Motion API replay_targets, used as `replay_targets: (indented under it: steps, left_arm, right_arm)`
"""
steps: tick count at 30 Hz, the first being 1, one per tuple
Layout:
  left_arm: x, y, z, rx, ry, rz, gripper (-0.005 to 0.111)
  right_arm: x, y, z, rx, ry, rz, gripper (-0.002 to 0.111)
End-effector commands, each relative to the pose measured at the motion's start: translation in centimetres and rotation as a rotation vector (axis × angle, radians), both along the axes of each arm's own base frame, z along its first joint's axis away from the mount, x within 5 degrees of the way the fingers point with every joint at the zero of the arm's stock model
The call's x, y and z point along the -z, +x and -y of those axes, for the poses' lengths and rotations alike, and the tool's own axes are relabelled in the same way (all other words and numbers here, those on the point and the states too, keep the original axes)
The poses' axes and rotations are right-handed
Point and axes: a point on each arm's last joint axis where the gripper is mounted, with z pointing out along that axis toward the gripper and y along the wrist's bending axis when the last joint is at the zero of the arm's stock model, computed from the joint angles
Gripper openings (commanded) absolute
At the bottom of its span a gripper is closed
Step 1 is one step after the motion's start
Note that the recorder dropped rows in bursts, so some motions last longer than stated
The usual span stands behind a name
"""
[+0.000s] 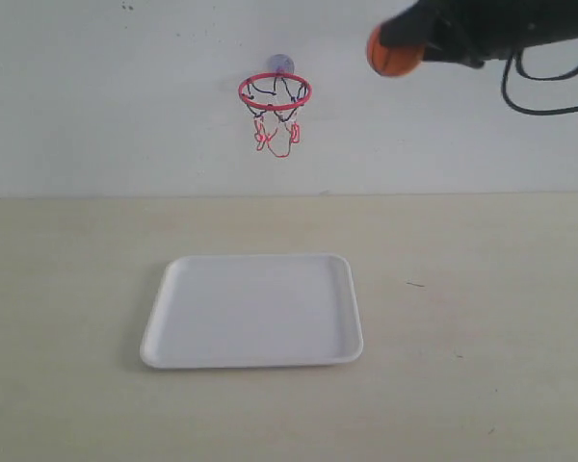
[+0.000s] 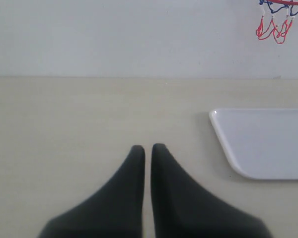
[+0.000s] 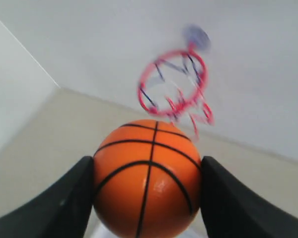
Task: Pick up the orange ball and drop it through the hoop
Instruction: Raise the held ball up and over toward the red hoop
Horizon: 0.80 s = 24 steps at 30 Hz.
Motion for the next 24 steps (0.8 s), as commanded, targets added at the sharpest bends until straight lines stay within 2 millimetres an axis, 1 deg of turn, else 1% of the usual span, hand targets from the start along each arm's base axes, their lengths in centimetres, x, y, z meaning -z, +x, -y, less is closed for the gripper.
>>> replay_targets:
  steps: [1, 4, 7, 11, 13, 16, 17, 18, 21, 24]
  left_arm:
    - [0.0, 0.0, 0.0, -0.002, -0.005, 0.004, 0.004]
    - [0.0, 0.0, 0.0, -0.002, -0.005, 0.004, 0.004]
    - [0.0, 0.0, 0.0, -0.002, -0.005, 0.004, 0.004]
    - [0.0, 0.0, 0.0, -0.002, -0.005, 0.004, 0.004]
    - [0.0, 0.0, 0.0, -0.002, -0.005, 0.004, 0.004]
    - [0.0, 0.0, 0.0, -0.002, -0.005, 0.004, 0.004]
    - [0.0, 0.0, 0.0, -0.002, -0.005, 0.004, 0.004]
    - [0.0, 0.0, 0.0, -0.002, -0.005, 0.004, 0.004]
    - [0.0, 0.0, 0.0, -0.002, -0.005, 0.004, 0.004]
    - [0.0, 0.0, 0.0, -0.002, -0.005, 0.004, 0.004]
  right_arm:
    - [0.7, 2.5, -1.6, 0.042, 0.248, 0.098, 0.0]
    - [2.5, 4.2, -2.3, -0.01, 0.255, 0.102, 0.0]
    - [3.2, 5.7, -3.1, -0.075, 0.276, 0.123, 0.0]
    - [3.5, 7.3, -4.5, -0.119, 0.295, 0.152, 0.0]
    - [3.2, 8.0, -5.3, -0.129, 0.297, 0.189, 0.0]
    - [2.4, 8.5, -6.5, -0.151, 0.312, 0.232, 0.0]
    - [2.3, 8.7, -6.6, -0.153, 0.315, 0.241, 0.0]
    - [2.3, 8.8, -7.1, -0.164, 0.317, 0.252, 0.0]
    - [2.7, 9.2, -7.6, -0.173, 0.326, 0.254, 0.0]
    - [3.8, 9.7, -7.8, -0.154, 0.326, 0.234, 0.0]
